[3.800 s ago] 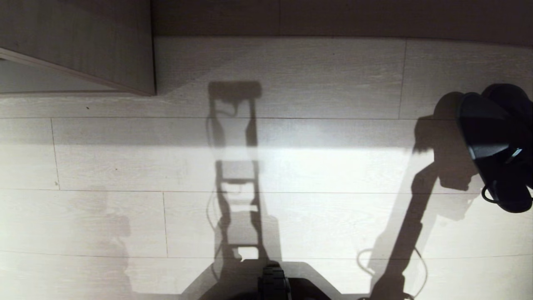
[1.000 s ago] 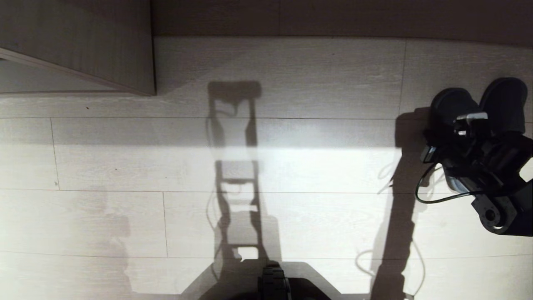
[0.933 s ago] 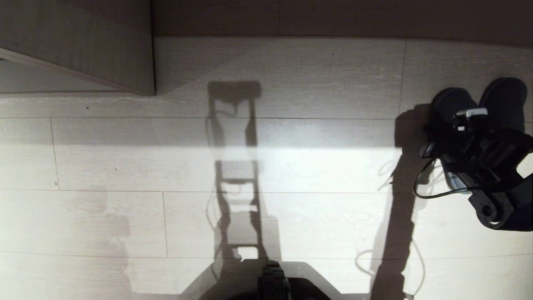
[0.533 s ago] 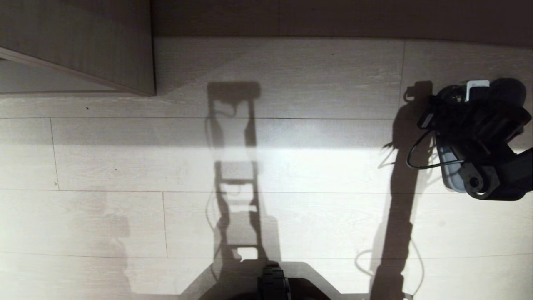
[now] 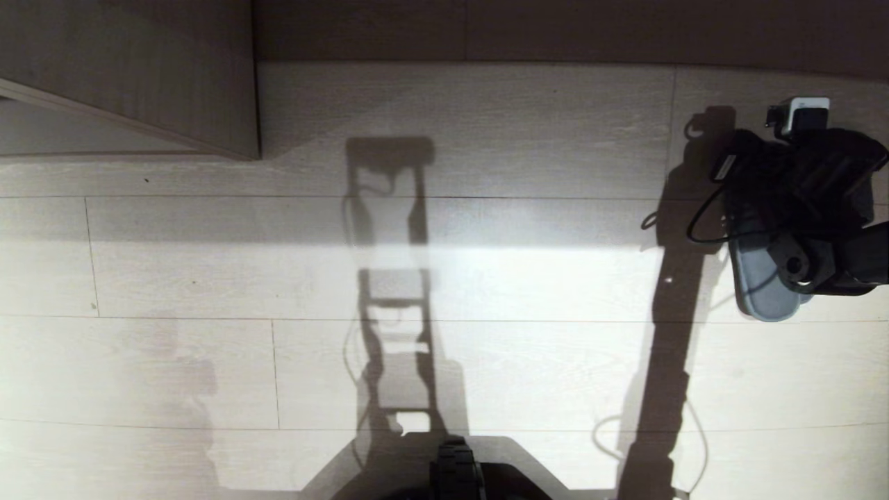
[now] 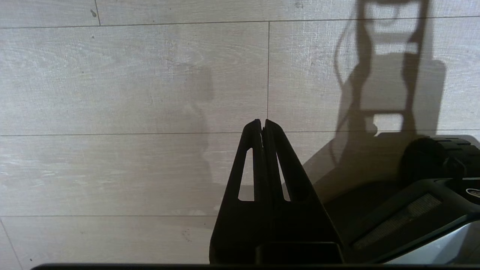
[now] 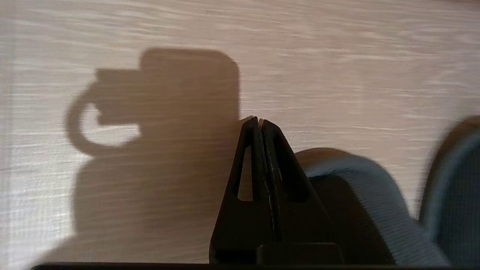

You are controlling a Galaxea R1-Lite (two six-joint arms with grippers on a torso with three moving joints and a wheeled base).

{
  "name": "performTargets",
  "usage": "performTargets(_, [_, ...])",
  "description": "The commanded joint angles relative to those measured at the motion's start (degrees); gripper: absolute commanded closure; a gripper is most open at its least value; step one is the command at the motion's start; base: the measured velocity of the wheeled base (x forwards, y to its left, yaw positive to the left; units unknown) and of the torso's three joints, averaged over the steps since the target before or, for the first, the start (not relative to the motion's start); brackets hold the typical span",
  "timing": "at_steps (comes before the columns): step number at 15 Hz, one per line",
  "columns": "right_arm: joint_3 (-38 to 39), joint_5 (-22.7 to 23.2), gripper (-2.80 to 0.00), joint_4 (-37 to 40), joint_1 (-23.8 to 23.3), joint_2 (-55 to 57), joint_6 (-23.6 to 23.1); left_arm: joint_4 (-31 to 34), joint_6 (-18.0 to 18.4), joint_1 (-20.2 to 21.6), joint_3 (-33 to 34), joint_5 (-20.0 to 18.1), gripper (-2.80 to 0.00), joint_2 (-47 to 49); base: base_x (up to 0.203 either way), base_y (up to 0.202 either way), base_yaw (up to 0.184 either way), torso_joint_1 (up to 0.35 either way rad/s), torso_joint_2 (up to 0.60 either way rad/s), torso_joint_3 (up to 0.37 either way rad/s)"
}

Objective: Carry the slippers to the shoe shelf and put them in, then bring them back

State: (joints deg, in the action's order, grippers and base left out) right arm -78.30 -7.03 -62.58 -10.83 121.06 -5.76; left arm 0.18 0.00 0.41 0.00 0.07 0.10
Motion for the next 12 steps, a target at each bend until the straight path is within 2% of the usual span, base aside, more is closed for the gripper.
performTargets(1, [-0.4,-1.3,0.0,1.7,-1.0,-2.1,-1.5,0.0,0.1,0.0,0.0,0.0,0.0,0.0,0.0,0.0,0.0,0.0,0.0,0.0])
performTargets(5, [-0.5,-1.7,0.0,2.7,-1.1,-3.6,-4.0,0.0,0.1,0.0,0.0,0.0,0.0,0.0,0.0,0.0,0.0,0.0,0.0,0.0])
performTargets(12, [-1.0,-1.1,0.0,4.7,-1.6,-6.6,-4.9,0.0,0.0,0.0,0.0,0.0,0.0,0.0,0.0,0.0,0.0,0.0,0.0,0.0])
